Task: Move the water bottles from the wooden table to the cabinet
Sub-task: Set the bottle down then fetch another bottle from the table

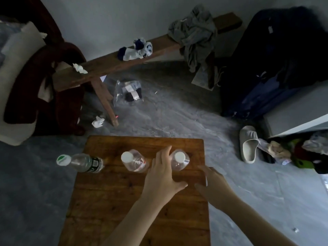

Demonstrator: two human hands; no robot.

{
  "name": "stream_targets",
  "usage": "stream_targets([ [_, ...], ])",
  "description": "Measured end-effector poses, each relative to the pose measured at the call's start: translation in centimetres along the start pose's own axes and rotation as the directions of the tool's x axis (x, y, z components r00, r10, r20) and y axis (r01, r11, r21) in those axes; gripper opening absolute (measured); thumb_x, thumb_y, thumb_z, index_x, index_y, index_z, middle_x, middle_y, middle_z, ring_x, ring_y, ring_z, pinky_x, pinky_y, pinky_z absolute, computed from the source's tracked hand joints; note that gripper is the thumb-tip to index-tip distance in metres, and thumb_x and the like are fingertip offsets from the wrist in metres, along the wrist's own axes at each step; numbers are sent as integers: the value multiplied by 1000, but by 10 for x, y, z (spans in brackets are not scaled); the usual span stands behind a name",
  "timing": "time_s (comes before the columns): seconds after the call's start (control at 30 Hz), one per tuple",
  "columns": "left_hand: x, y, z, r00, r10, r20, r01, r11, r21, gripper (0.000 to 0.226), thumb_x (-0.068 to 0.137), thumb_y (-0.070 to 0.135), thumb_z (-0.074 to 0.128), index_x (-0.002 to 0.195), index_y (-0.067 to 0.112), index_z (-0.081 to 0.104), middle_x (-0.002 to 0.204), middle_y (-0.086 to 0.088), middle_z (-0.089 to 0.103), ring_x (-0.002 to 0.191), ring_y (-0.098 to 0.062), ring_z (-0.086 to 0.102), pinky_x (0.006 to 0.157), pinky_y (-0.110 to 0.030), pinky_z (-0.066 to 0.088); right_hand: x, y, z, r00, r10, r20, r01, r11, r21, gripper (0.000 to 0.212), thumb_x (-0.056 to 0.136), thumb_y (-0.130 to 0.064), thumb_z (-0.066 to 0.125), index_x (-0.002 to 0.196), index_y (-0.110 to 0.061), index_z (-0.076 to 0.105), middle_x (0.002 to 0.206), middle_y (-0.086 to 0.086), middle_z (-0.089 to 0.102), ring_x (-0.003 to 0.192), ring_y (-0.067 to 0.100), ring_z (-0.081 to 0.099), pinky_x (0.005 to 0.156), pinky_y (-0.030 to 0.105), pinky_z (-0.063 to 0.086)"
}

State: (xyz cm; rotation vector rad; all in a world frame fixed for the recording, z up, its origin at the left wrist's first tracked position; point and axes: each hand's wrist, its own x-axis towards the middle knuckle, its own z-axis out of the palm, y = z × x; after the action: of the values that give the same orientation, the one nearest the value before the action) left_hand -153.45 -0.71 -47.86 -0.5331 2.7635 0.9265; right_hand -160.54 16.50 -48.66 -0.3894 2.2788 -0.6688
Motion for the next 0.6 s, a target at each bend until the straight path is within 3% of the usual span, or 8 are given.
stream_targets([
  [0.1, 13, -16, 25, 999, -5, -53, 1, 997, -77, 119, 64, 53, 90, 151, 38, 10, 155, 8, 33, 137, -6, 36, 104, -21, 31, 23, 15, 18, 999, 33, 42, -34, 999, 29, 30, 80, -32, 56, 108, -41, 52, 95, -20, 59, 85, -1, 60, 74, 22, 54],
  [0.17, 22, -23, 40, 995, -27, -93, 9, 981, -192, 114, 65, 50, 91, 151, 32, 18, 152, 9, 38, 133, 0, 33, 104, -14, 28, 35, 22, 26, 998, 48, 47, -50, 998, 36, 39, 78, -33, 55, 117, -38, 52, 105, -15, 62, 91, 3, 61, 79, 29, 56],
  [0.3, 36, -27, 64, 984, -81, -161, 0, 892, -452, 76, 71, 26, 94, 129, 32, 45, 120, 12, 64, 112, -3, 62, 92, -20, 53, 52, 32, 38, 995, 93, 21, -93, 996, 9, 57, 77, -30, 60, 133, -27, 48, 117, -5, 61, 99, 13, 60, 76, 26, 50],
  [0.37, 40, -25, 66, 975, -82, -204, -30, 869, -494, 66, 71, 18, 93, 120, 33, 50, 109, 14, 68, 104, -4, 66, 86, -19, 54, 54, 32, 41, 996, 86, 21, -86, 996, 20, 55, 77, -29, 60, 131, -26, 49, 114, -4, 61, 97, 14, 59, 75, 26, 50],
  [0.47, 40, -19, 53, 970, -54, -237, -85, 838, -539, 65, 72, 19, 92, 121, 24, 50, 106, 19, 66, 102, -1, 65, 81, -12, 51, 54, 29, 41, 992, 122, 23, -123, 989, 83, 52, 81, -26, 60, 131, -26, 49, 114, -2, 63, 94, 12, 60, 71, 24, 49],
  [0.53, 39, -9, 32, 969, 2, -248, -140, 831, -539, 68, 72, 25, 91, 123, 22, 47, 109, 23, 61, 105, 2, 63, 81, -8, 49, 50, 21, 35, 978, 197, 66, -208, 936, 283, 37, 87, -22, 58, 124, -26, 57, 108, -3, 67, 86, 10, 63, 67, 25, 50],
  [0.57, 37, -3, 20, 969, 43, -244, -169, 834, -525, 68, 72, 28, 91, 123, 23, 47, 110, 25, 61, 106, 2, 62, 81, -8, 49, 46, 15, 29, 958, 260, 119, -285, 833, 474, 25, 90, -21, 57, 114, -25, 63, 106, -3, 69, 88, 10, 63, 72, 29, 51],
  [0.6, 35, 3, 7, 969, 88, -232, -197, 839, -506, 68, 72, 30, 90, 124, 26, 47, 111, 27, 60, 108, 2, 61, 83, -7, 48, 42, 9, 22, 930, 308, 200, -360, 660, 659, 17, 93, -19, 56, 105, -25, 66, 107, -1, 70, 94, 12, 64, 80, 32, 51],
])
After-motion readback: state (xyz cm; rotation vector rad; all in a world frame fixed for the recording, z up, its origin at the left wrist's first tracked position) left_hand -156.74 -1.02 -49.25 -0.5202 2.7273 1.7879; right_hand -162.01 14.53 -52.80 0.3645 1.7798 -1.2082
